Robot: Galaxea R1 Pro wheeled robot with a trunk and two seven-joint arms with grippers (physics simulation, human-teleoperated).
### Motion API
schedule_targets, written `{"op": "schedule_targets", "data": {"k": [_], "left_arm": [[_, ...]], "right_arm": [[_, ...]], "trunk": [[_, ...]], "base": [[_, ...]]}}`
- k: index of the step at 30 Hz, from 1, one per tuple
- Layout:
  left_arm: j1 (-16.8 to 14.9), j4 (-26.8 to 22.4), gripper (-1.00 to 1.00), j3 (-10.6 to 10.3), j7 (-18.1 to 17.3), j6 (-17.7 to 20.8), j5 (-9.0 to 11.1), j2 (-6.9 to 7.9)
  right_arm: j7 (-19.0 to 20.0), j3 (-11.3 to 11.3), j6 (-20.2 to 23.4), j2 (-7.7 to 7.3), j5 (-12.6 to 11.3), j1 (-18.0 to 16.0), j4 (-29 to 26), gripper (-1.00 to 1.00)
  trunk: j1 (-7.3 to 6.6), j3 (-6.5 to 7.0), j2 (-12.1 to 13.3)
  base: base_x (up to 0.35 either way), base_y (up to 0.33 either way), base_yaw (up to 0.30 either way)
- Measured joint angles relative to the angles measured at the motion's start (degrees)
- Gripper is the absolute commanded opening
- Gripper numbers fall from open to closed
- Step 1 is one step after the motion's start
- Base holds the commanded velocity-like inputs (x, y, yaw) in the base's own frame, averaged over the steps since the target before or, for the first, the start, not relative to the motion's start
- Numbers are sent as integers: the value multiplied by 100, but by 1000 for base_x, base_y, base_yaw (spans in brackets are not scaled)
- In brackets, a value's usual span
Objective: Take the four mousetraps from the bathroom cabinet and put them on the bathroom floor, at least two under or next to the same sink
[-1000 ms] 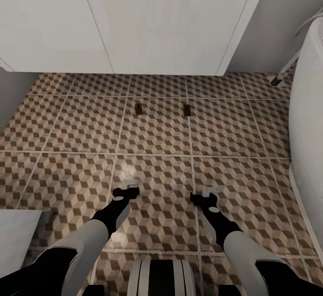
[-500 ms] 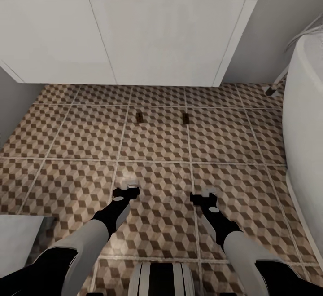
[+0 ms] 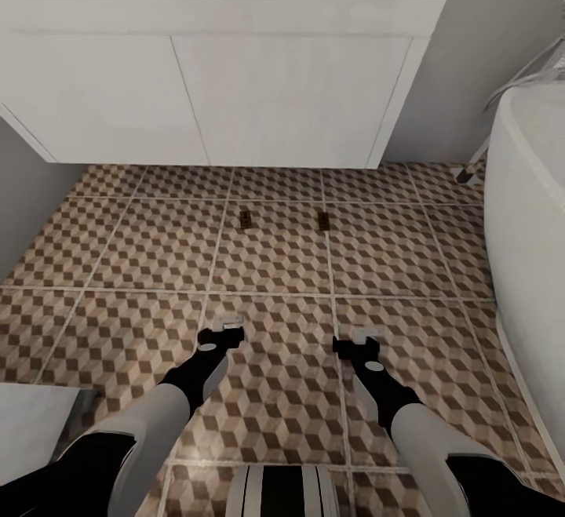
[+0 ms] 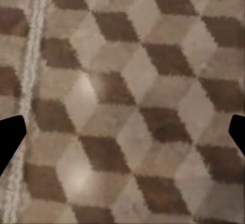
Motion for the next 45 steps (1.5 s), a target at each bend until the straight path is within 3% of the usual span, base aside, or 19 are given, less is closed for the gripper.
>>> {"op": "schedule_targets", "data": {"k": [20, 33, 40, 45], "left_arm": [[-1, 28, 100, 0, 2, -102, 18, 0], [0, 581, 100, 8, 33, -322, 30, 32], [0, 1058, 100, 18, 61, -600, 128, 178], [0, 1317, 100, 18, 66, -642, 176, 341]], "right_arm": [[-18, -14, 44, -14, -8, 0, 0, 100], [12, -15, 53, -71, -39, 3, 100, 100], [9, -18, 56, -107, -46, 8, 321, 100], [11, -16, 49, -239, -47, 9, 588, 100]], "trunk": [[-52, 443, 27], [-85, 731, 44], [-103, 887, 54], [-116, 997, 60]], "base": [[0, 0, 0], [0, 0, 0], [0, 0, 0], [0, 0, 0]]}}
